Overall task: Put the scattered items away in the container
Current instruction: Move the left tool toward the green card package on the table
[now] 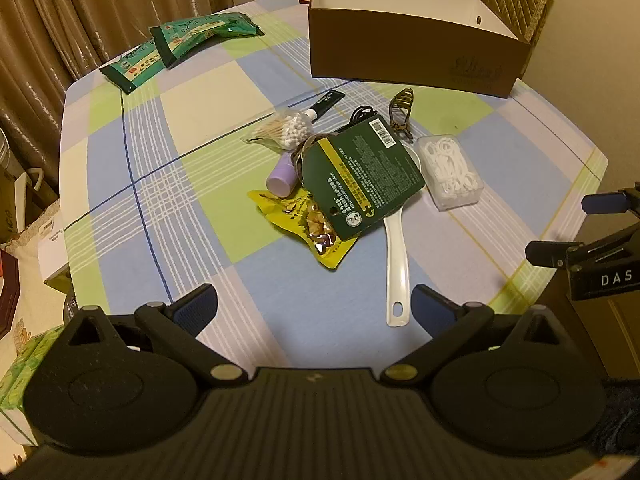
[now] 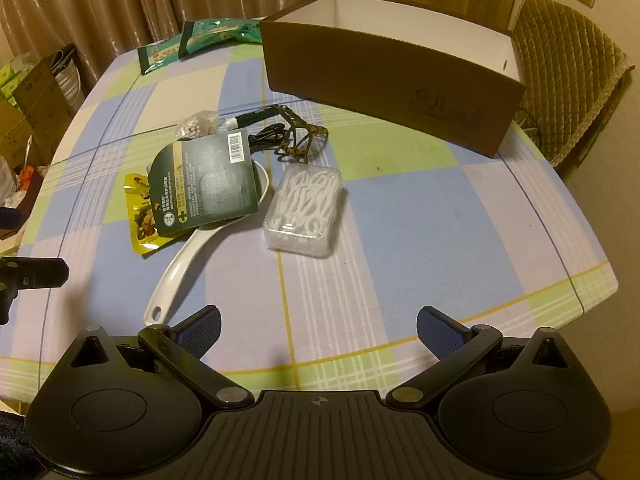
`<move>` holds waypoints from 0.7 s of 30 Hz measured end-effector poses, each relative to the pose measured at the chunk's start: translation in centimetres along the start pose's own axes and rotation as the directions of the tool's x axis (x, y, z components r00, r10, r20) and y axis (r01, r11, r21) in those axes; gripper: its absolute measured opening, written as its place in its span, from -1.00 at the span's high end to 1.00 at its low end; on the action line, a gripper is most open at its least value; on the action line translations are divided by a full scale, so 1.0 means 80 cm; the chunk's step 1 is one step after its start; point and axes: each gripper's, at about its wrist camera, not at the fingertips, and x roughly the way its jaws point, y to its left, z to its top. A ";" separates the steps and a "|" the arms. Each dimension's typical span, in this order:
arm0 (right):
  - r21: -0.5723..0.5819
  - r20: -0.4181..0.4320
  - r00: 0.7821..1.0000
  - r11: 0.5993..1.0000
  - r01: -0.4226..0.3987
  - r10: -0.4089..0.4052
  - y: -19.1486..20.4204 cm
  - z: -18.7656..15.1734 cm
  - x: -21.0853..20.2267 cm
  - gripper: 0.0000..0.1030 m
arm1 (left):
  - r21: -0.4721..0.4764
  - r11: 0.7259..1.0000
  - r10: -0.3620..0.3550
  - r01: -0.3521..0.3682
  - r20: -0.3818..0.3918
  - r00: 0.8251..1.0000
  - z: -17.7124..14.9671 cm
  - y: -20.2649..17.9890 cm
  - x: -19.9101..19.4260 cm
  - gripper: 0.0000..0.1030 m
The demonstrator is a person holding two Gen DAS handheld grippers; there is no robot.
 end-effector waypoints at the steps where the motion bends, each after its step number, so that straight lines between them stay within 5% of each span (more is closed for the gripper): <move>1: 0.000 0.000 1.000 1.000 -0.001 0.001 -0.001 0.000 0.000 -0.97 | 0.000 1.000 0.001 -0.001 -0.001 1.000 0.000 0.000 0.001 -0.97; 21: 0.001 -0.008 1.000 1.000 -0.011 0.011 -0.010 0.005 0.009 -0.97 | -0.003 1.000 -0.006 0.006 -0.034 0.999 0.012 -0.005 0.011 -0.97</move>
